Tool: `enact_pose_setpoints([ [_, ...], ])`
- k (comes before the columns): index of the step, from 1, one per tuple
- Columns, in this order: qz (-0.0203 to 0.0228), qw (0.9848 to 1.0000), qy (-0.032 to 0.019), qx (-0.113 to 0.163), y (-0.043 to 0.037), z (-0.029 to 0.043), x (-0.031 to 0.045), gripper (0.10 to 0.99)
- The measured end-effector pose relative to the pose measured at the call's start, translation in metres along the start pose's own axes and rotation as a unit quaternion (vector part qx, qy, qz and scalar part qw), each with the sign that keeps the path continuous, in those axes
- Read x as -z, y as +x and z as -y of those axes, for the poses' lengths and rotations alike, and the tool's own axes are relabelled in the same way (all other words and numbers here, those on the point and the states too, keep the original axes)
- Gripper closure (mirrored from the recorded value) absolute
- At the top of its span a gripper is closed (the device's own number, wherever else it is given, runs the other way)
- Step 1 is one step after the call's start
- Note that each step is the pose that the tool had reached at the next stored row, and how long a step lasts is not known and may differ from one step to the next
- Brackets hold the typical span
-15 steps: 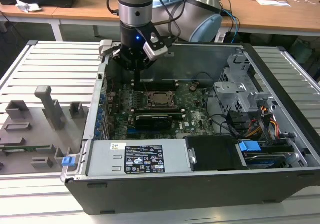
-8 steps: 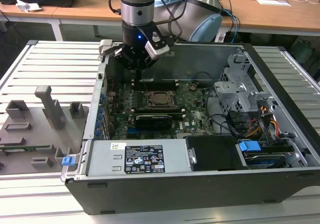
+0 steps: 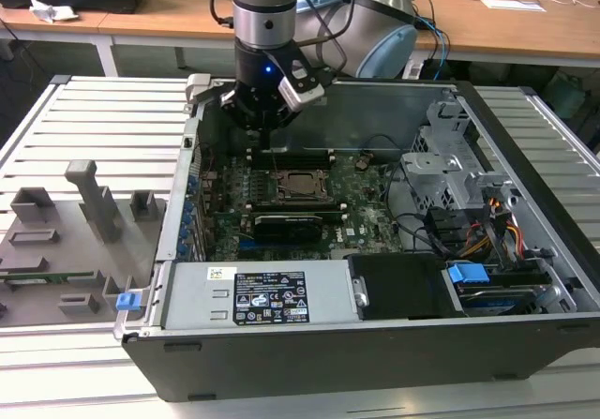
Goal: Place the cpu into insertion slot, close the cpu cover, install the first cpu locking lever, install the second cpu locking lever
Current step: 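Install the first cpu locking lever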
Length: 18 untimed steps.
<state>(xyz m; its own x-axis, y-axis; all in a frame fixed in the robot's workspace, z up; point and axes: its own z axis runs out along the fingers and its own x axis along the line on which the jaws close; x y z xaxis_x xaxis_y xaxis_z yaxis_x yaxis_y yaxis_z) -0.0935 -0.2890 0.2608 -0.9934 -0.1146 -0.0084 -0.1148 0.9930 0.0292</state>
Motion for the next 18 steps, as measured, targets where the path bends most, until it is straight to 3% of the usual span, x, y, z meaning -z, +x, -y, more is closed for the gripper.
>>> enact_pose_setpoints([
  [9,0.0,1.0,0.0,0.0,-0.0082,0.001,-0.0005,0.98],
  [18,-0.0006,1.0,0.0008,0.0,-0.0266,0.0031,-0.0019,0.98],
])
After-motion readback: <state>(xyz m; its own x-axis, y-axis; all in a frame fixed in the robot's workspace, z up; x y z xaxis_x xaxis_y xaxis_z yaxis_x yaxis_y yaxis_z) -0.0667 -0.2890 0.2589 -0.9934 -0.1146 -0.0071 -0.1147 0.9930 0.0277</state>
